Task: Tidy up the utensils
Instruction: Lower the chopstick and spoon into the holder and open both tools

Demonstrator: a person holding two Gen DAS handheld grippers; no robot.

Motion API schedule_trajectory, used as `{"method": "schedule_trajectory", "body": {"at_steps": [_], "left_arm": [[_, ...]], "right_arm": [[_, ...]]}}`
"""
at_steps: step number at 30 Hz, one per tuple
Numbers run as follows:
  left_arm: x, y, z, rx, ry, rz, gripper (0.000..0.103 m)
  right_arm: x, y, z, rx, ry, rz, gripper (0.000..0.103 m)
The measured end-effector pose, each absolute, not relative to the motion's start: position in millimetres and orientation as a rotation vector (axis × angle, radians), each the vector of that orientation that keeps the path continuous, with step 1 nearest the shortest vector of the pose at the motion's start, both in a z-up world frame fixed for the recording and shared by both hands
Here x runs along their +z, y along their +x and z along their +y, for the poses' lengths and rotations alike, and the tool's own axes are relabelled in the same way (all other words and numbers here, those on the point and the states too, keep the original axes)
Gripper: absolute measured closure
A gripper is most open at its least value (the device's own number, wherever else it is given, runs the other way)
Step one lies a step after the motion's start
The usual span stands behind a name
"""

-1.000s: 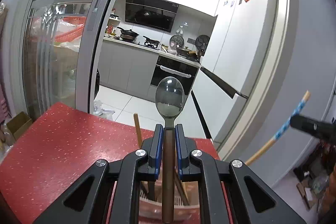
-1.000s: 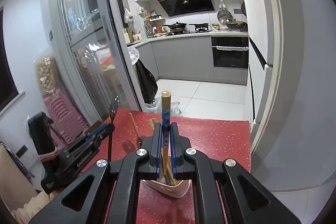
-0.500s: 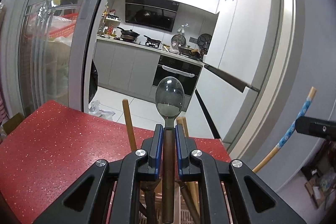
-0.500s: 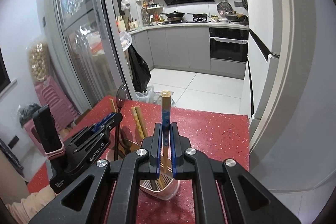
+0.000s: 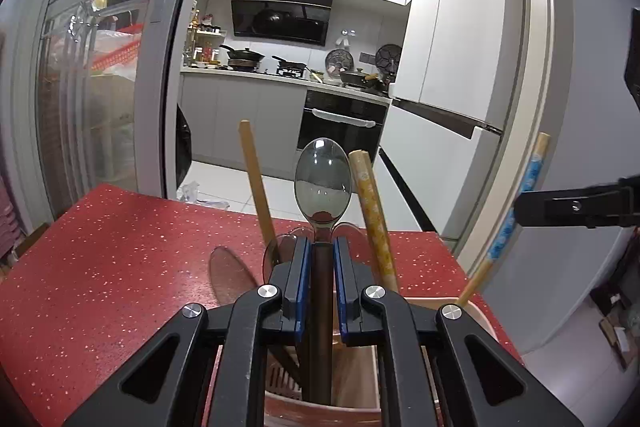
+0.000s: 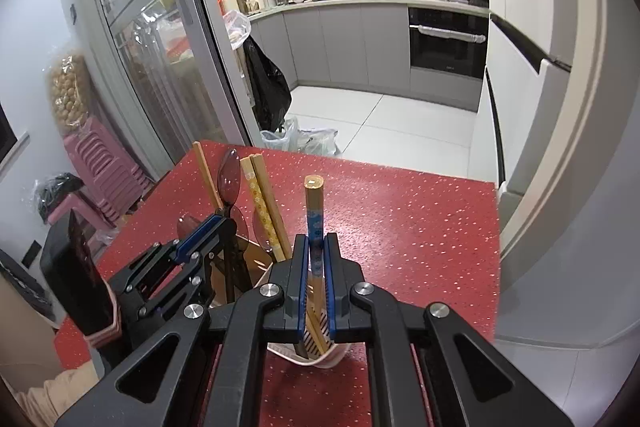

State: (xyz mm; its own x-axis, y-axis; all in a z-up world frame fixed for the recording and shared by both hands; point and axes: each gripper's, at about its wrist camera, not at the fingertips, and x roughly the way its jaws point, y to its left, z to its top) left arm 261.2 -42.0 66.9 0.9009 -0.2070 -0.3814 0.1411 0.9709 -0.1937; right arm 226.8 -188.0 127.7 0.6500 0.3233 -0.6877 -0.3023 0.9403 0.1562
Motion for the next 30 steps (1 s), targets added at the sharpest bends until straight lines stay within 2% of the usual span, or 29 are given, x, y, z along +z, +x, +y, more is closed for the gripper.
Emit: {"method": "schedule_trajectory", "body": {"at_steps": [24, 27, 29, 30], "left_arm": [[68, 257, -43, -0.147, -0.122, 0.458, 0.066], [69, 257, -43, -0.148, -0.121, 0.458, 0.066], [71, 256, -43, -0.149, -0.124, 0.454, 0.066], [72, 255, -43, -0.15, -0.126, 0.454, 0.066]], "right_arm": [[108, 263, -164, 0.401, 0.101, 0.804, 0.093], [105, 266, -167, 0.403, 0.121, 0.816, 0.084], [105, 266, -169, 0.403, 0.129, 0.81, 0.065], [106, 265, -170, 0.4, 0.133, 0.801, 0.06]]}}
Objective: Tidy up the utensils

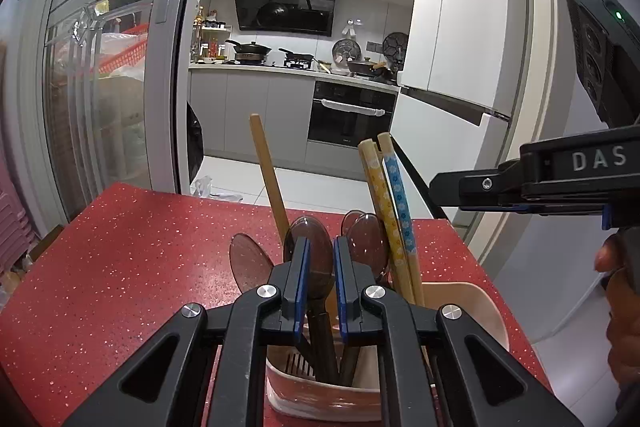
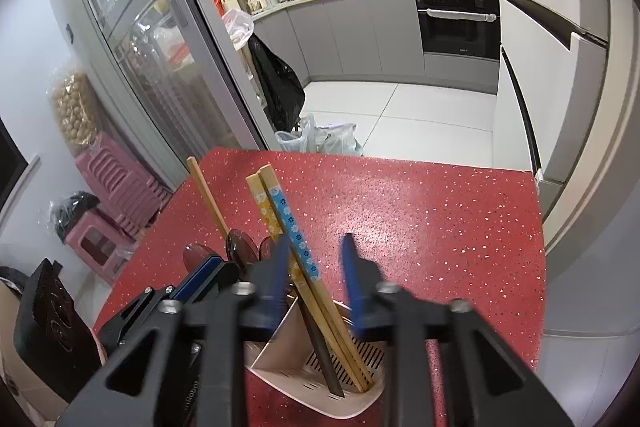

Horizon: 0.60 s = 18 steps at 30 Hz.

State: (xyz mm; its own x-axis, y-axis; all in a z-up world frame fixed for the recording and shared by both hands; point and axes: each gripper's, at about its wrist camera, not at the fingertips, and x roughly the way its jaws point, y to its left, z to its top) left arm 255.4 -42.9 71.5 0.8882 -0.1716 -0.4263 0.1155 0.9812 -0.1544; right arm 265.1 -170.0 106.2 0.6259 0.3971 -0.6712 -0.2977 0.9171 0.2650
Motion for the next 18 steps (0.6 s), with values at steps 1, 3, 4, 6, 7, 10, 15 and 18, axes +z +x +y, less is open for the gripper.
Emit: {"method": "schedule_trajectory", "body": {"at_steps": [1, 3, 4, 6, 7, 10, 15, 18], "left_arm": [[73, 254, -43, -0.151, -0.128, 0.453, 0.066], [76, 253, -42, -0.153, -0.127, 0.449, 0.066], [78, 252, -42, -0.154, -0.124, 0.446, 0.066], [80, 250, -41, -0.152, -0.116, 0.445, 0.066], [83, 248, -41, -0.149, -0.107, 0.446, 0.066], [86, 243, -38, -0.144, -0.093, 0.456, 0.066], [86, 227, -29, -0.127, -0.08, 0.492, 0.066], [85, 217, -22, -0.124, -0.08, 0.513, 0.066]], "right_arm": [[107, 264, -172, 0.395, 0.135, 0.791, 0.055], [110, 260, -174, 0.39, 0.139, 0.781, 0.054], [110, 258, -176, 0.388, 0.143, 0.779, 0.054], [110, 254, -179, 0.378, 0.149, 0.775, 0.051], [110, 250, -181, 0.372, 0.151, 0.77, 0.049], [108, 238, -185, 0.347, 0.153, 0.761, 0.039], [100, 215, -193, 0.3, 0.17, 0.751, 0.035], [95, 202, -196, 0.285, 0.179, 0.754, 0.032]]}}
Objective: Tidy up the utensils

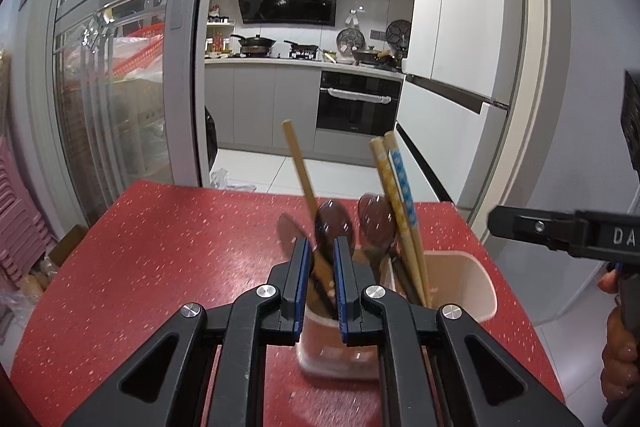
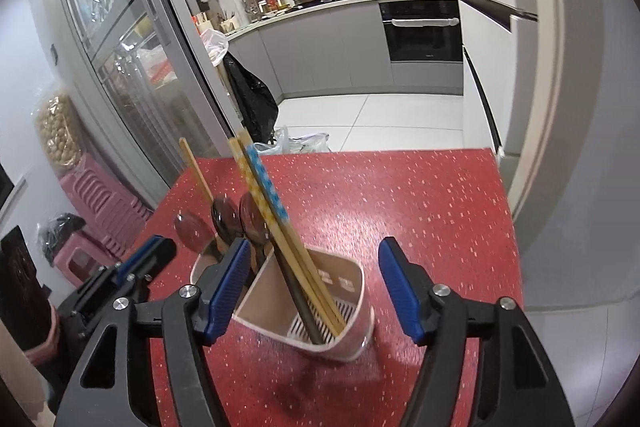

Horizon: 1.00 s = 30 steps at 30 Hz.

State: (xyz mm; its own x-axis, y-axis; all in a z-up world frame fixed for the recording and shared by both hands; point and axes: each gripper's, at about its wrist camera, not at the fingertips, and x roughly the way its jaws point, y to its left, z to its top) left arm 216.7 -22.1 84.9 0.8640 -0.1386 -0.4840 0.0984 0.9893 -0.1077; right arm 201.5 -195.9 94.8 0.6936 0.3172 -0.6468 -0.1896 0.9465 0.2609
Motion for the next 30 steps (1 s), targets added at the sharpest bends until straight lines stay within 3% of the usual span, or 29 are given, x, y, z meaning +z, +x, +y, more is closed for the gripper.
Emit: {"method": "schedule_trajectory", "body": {"at_steps": [9, 10, 11, 12, 27, 29, 30], "left_arm": [[77, 194, -6, -0.113, -0.084, 0.565, 0.066], [75, 192, -5, -0.113, -0.089, 0.574, 0.059], [73, 191, -4, -0.113, -0.093, 0.583, 0.043], [71, 188, -2, -0.102, -0.095, 0.591, 0.0], [54, 166, -2, -0.085, -0.068, 0.605, 0.0], [53, 165, -2, -0.084, -0.065, 0.608, 0.0], [53, 164, -2, -0.083, -0.064, 0.608, 0.0]], "right_arm": [[78, 168, -196, 0.254, 0.169, 0.789, 0.024], [75, 164, -195, 0.248, 0.164, 0.795, 0.024], [72, 161, -194, 0.243, 0.159, 0.8, 0.024], [69, 158, -193, 0.238, 0.155, 0.804, 0.024], [56, 125, -192, 0.091, 0.135, 0.702, 0.016], [56, 122, -194, 0.064, 0.139, 0.682, 0.0], [57, 119, -194, 0.053, 0.141, 0.666, 0.0]]}}
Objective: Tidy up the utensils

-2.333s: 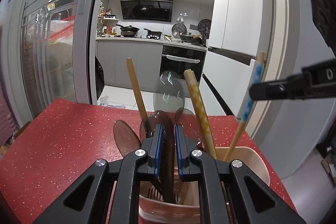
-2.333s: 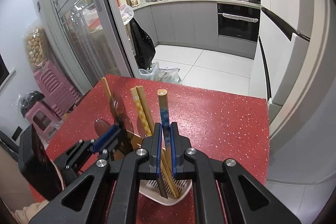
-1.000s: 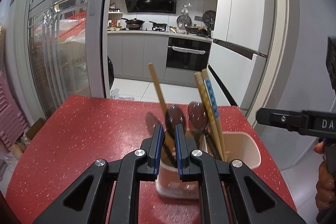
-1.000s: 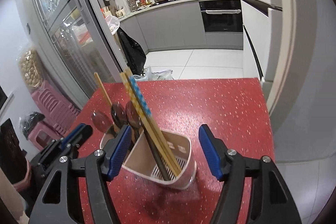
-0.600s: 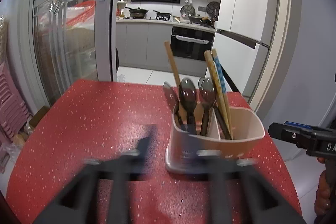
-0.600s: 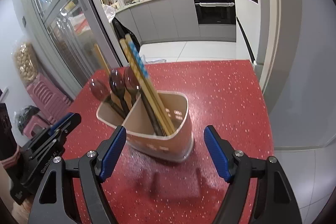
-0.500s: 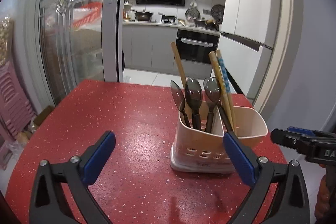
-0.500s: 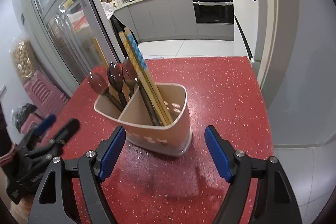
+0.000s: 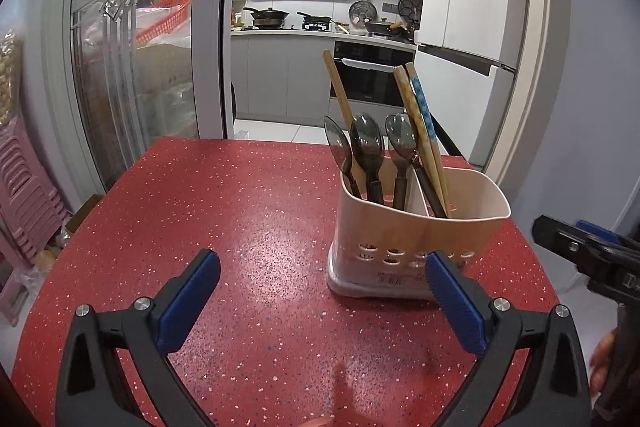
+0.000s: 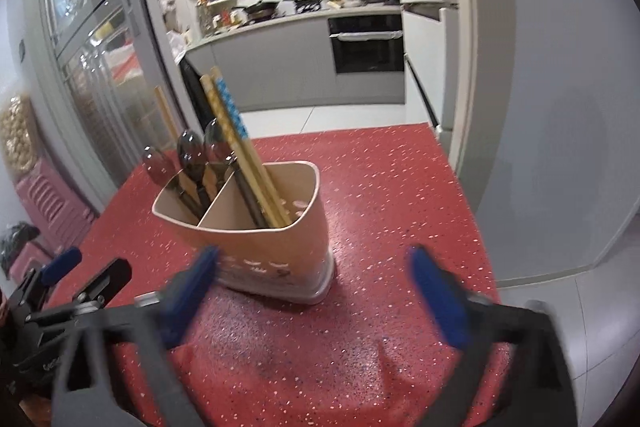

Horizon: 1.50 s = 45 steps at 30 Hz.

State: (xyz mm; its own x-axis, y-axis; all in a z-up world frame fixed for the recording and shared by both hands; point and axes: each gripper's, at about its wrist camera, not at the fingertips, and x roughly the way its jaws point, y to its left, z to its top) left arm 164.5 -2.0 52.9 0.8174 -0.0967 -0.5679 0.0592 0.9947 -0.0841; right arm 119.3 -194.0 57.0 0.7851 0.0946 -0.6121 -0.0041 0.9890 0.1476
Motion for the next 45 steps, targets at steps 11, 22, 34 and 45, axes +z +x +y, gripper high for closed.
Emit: {"method": "schedule_trajectory", "body": {"at_steps": [11, 22, 34, 45], "left_arm": [[57, 157, -2, -0.078, -0.049, 0.591, 0.0], [56, 155, -2, -0.075, -0.037, 0.571, 0.0], [57, 157, -9, -0.089, -0.028, 0.56, 0.0], [57, 157, -9, -0.102, -0.029, 0.562, 0.0]], "right_arm": [[66, 101, -185, 0.013, 0.092, 0.572, 0.0], [72, 93, -178, -0.062, 0.035, 0.519, 0.0], [71, 92, -180, -0.084, 0.024, 0.505, 0.0], [71, 91, -180, -0.086, 0.025, 0.504, 0.0]]}}
